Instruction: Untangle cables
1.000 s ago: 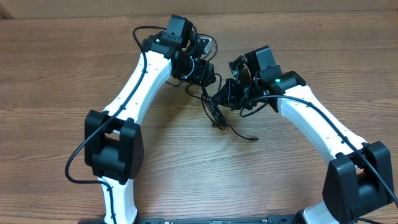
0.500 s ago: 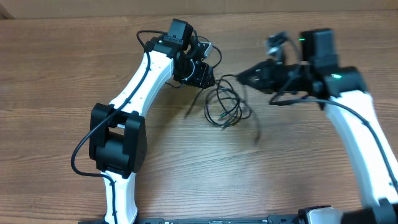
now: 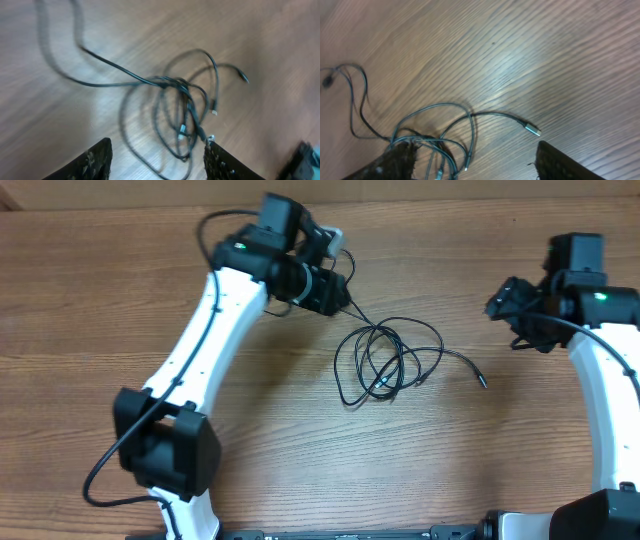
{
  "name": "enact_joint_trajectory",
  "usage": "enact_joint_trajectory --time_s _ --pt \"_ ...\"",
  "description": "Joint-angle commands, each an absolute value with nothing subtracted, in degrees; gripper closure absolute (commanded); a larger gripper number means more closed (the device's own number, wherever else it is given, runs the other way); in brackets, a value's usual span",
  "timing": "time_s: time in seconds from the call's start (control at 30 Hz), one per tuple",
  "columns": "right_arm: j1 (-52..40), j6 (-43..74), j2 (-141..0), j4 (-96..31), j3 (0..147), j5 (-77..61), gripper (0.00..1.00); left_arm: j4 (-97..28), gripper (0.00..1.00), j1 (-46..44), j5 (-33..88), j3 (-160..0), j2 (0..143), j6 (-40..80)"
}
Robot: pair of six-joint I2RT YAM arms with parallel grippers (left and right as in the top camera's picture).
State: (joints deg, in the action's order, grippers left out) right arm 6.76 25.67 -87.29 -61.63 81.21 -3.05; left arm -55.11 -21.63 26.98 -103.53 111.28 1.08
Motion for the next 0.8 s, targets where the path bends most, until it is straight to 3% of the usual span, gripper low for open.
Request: enact_joint_trajectory --time_s 0.0,0.23,0.4,0.57,0.6,0.63,0.67,0.77 --pt "10.22 21.71 -86.91 -61.47 81.41 -9.78 0.14 -54.5 0.41 -27.05 24.8 -103.31 115.46 0.4" --pt "10.24 20.47 -86.91 -61.63 81.38 -10.44 0.12 -55.77 0.43 -30.44 18.98 -103.31 123.52 2.02" --pt "10.24 20.47 -86.91 -61.65 81.38 -10.44 0.12 -57.41 0.55 -30.52 18.68 -103.31 128.22 3.27" --pt "10.24 20.49 -86.91 -61.65 81.38 -10.63 0.12 -56.4 0.58 -31.55 17.39 -103.31 131.15 3.42" --pt "10.24 20.49 -86.91 -61.76 81.38 -10.63 0.12 -56.1 0.69 -31.81 17.37 -103.31 132.03 3.42" --pt "10.24 20.47 -86.91 -61.89 81.38 -10.63 0.12 -56.1 0.9 -31.86 17.3 -103.31 132.46 3.42" --pt "10.24 20.47 -86.91 -62.02 81.38 -10.63 0.12 -56.12 0.96 -31.83 16.95 -103.35 132.51 3.46" --pt "10.04 19.88 -86.91 -62.33 81.38 -11.42 0.12 -57.74 0.96 -30.63 16.43 -106.98 129.45 4.12"
